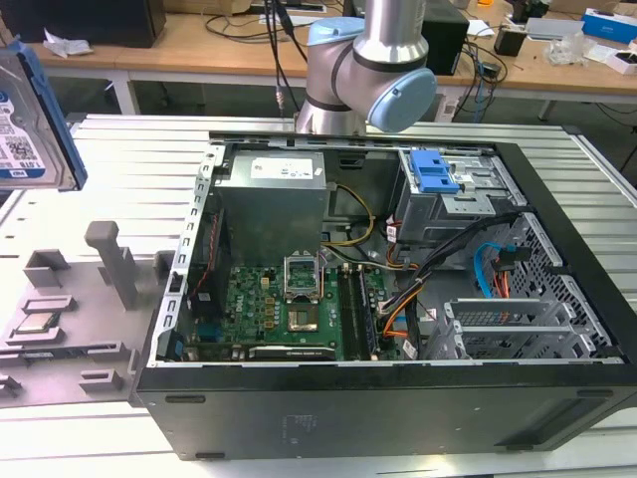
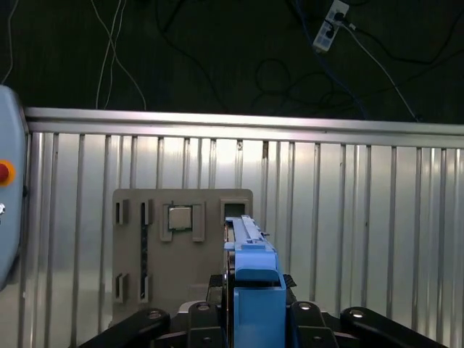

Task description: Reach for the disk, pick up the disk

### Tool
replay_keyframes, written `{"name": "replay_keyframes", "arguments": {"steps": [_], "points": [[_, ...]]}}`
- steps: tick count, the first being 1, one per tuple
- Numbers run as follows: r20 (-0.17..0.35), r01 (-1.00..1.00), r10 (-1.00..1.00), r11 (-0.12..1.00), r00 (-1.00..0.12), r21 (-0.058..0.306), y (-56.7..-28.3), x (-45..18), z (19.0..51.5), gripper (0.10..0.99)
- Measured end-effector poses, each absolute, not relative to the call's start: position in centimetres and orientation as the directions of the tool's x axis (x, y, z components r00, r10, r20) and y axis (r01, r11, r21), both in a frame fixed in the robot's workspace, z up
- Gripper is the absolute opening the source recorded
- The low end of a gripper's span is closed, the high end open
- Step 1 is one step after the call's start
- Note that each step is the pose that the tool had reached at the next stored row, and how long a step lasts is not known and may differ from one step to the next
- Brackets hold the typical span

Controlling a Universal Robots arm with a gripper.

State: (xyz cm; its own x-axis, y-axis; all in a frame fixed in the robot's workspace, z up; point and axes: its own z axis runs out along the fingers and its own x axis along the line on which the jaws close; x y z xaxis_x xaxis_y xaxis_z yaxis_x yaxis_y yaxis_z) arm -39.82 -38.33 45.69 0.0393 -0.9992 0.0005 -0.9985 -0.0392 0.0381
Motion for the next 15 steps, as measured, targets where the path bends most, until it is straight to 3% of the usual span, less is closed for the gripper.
{"name": "replay_keyframes", "arguments": {"steps": [15], "points": [[0.001, -0.998, -0.999, -0.039, 0.039, 0.038, -38.3, -39.8, 49.9, 0.365]]}}
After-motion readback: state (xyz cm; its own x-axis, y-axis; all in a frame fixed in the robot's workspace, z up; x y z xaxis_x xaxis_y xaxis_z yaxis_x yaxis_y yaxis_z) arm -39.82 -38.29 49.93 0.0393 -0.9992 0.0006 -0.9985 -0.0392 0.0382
